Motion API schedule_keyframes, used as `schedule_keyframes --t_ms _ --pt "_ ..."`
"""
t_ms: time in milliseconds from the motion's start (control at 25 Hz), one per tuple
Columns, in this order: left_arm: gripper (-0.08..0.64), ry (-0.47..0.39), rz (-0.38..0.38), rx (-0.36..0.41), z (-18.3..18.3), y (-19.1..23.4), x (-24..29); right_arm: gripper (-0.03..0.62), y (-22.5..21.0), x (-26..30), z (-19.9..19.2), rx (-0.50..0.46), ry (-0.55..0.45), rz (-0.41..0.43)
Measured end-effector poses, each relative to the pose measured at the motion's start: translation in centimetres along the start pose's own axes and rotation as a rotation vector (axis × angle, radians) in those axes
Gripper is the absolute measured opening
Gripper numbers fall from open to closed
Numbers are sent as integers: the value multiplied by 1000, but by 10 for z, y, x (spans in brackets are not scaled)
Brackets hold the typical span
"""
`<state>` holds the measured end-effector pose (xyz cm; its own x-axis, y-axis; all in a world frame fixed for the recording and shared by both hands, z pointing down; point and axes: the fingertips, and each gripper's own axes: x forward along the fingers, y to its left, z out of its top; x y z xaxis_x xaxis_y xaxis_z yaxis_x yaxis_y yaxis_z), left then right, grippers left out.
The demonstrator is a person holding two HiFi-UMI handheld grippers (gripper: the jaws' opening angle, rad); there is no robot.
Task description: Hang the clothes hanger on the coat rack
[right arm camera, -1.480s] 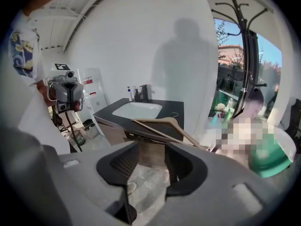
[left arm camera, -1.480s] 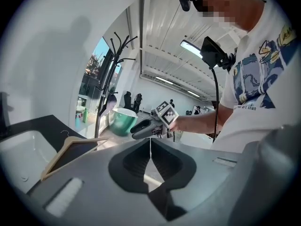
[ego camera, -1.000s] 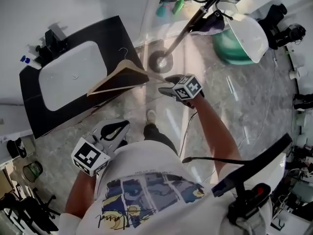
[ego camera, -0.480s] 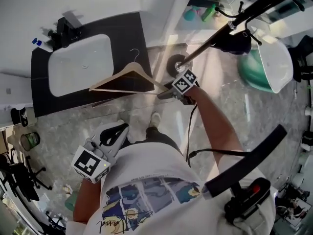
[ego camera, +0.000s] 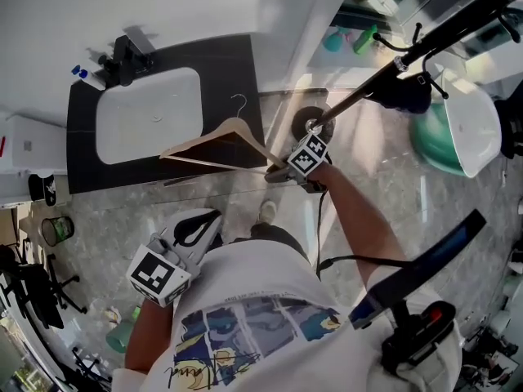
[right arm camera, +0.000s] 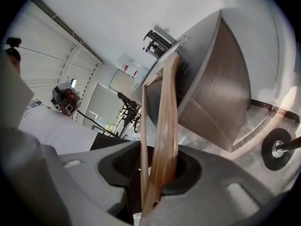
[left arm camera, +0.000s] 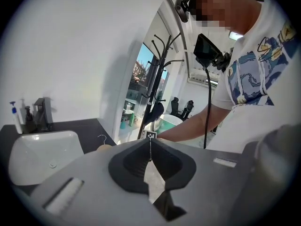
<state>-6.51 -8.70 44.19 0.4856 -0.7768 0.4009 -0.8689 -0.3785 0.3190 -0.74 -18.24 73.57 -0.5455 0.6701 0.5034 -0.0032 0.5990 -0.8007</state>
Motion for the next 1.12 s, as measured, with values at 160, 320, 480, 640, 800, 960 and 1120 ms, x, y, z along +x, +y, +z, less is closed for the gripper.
schedule_keyframes --t_ms 160,320,480,640,800,960,1120 --pt "9 -3 -39 30 3 2 3 35 6 -6 -2 -48 -24 -69" --pt "9 -5 -101 65 0 1 4 35 17 -20 2 -29 -122 -113" --pt "9 -10 -195 111 2 -2 7 34 33 -50 2 -55 -176 -223" --pt "9 -11 -289 157 4 -8 10 32 57 -85 -4 -56 -251 -323" --pt "9 -3 -410 204 6 -20 18 32 85 -132 -5 -45 -390 -437" --pt "9 13 -508 249 9 -36 18 32 130 -182 -11 -77 -485 -534" --pt "9 26 -592 283 9 -48 20 32 175 -237 -17 -117 -543 -640"
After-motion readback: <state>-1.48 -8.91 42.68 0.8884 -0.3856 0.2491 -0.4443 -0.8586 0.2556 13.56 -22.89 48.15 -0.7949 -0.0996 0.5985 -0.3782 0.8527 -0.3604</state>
